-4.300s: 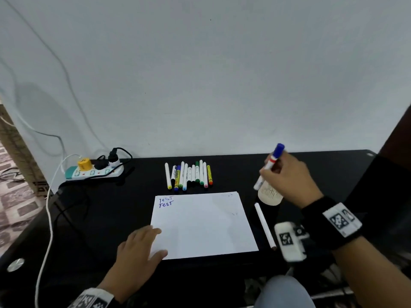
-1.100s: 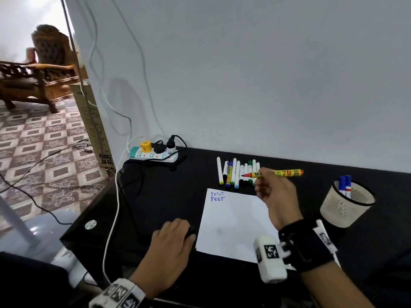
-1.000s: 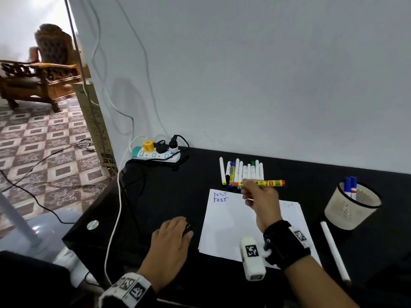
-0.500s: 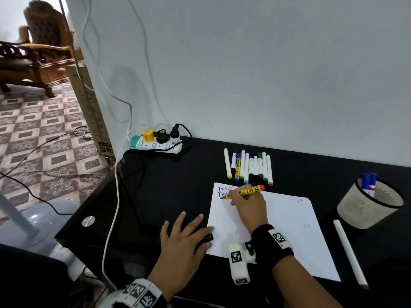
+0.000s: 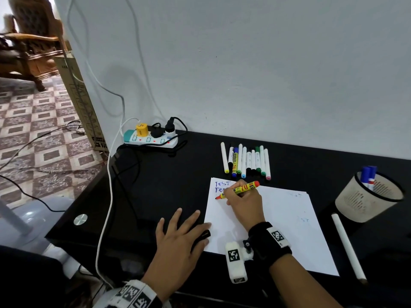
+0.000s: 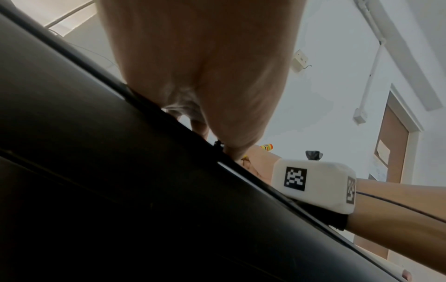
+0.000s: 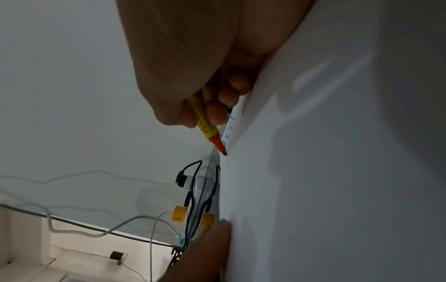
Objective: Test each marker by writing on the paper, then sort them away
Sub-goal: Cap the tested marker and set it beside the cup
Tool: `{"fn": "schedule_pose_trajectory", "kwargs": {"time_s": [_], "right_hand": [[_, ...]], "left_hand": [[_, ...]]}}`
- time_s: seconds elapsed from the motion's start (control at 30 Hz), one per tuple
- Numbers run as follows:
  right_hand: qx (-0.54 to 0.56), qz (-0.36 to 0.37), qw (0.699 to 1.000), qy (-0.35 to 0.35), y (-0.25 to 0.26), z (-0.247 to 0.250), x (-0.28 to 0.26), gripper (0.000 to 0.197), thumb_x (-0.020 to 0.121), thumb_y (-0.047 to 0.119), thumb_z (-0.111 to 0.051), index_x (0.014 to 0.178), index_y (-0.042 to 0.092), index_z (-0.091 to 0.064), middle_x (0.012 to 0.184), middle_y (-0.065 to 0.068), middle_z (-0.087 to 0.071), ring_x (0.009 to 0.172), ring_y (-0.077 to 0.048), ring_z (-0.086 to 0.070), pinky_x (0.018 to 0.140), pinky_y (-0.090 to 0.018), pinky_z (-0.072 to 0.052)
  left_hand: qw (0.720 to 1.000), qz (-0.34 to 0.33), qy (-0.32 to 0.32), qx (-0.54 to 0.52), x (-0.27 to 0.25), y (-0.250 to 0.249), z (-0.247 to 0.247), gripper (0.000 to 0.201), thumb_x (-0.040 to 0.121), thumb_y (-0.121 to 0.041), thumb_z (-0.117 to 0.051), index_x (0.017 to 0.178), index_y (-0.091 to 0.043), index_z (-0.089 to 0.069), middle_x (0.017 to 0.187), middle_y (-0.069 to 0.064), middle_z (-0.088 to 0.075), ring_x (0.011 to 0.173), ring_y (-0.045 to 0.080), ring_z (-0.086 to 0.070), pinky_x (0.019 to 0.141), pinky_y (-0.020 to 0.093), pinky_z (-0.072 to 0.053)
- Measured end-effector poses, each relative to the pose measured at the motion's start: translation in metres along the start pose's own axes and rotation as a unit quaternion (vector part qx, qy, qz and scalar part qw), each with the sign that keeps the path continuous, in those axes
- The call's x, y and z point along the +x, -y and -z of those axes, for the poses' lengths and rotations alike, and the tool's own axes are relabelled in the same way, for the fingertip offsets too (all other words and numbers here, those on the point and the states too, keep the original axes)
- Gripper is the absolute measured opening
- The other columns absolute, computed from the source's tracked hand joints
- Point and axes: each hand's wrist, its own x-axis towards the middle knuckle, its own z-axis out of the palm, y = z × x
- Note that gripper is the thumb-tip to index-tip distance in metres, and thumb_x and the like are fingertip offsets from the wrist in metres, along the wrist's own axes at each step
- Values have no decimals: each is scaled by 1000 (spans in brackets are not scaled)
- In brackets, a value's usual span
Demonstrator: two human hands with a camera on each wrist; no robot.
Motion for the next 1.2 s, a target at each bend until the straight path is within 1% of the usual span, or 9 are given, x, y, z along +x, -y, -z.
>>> {"fn": "schedule_pose_trajectory", "kwargs": {"time_s": [0.07,0.17,0.27,0.43,0.67,0.8,0.9,1.07,1.2], "right_hand": [[14,5,1000,-4,0,0,0,17,90,26,-70,79,15,-65,67,2,-74,64,-1,-68,66,-24,-47],[16,10,1000,0,-1,-1,0,19,91,30,-71,78,18,-65,70,7,-75,69,-2,-68,71,-25,-50],[22,10,1000,-10,0,0,0,18,91,28,-70,78,17,-64,69,6,-75,69,-3,-68,69,-26,-49],[8,2,1000,8,-1,1,0,15,86,26,-68,77,16,-63,70,-3,-74,74,-20,-71,73,-38,-55],[17,7,1000,14,-3,-1,0,24,83,34,-66,78,11,-62,68,-7,-71,72,-23,-68,71,-37,-52],[19,6,1000,8,-3,-1,1,16,89,27,-69,78,16,-63,70,-3,-73,74,-19,-70,71,-33,-53],[10,6,1000,8,-2,-1,0,19,89,24,-68,80,9,-61,70,-6,-72,73,-22,-69,67,-31,-50],[129,-33,991,-11,0,6,3,11,91,21,-72,86,13,-67,70,-3,-73,65,-12,-65,67,-28,-50],[201,-32,979,16,11,25,-7,9,89,14,-77,93,8,-72,69,-2,-68,60,-12,-56,62,-26,-47]], "left_hand": [[1000,1,0,-6,1,1,0,50,91,-66,-17,136,-58,-38,156,-28,-22,150,12,2,118,52,4],[1000,0,5,3,1,1,0,52,91,-67,-15,137,-59,-36,156,-29,-20,151,12,3,118,52,4],[1000,0,5,7,1,1,-1,49,92,-66,-16,137,-59,-35,156,-30,-20,150,12,2,118,51,4],[1000,2,4,6,0,1,1,49,91,-66,-16,136,-60,-35,156,-31,-19,150,11,3,118,51,5],[1000,7,6,5,0,-1,1,51,90,-67,-14,136,-59,-36,156,-31,-19,150,11,3,118,50,5],[1000,8,14,16,0,-1,1,51,90,-67,-14,137,-60,-33,156,-32,-16,150,10,6,118,49,6],[1000,10,13,10,0,-1,3,53,89,-67,-13,137,-60,-35,156,-33,-17,150,9,6,118,49,7],[1000,7,16,0,0,-2,4,56,88,-68,-11,137,-59,-35,154,-36,-13,149,7,9,118,49,7],[999,11,14,-40,0,-2,8,55,86,-69,-13,135,-60,-39,149,-40,-14,147,3,9,118,48,8]]}}
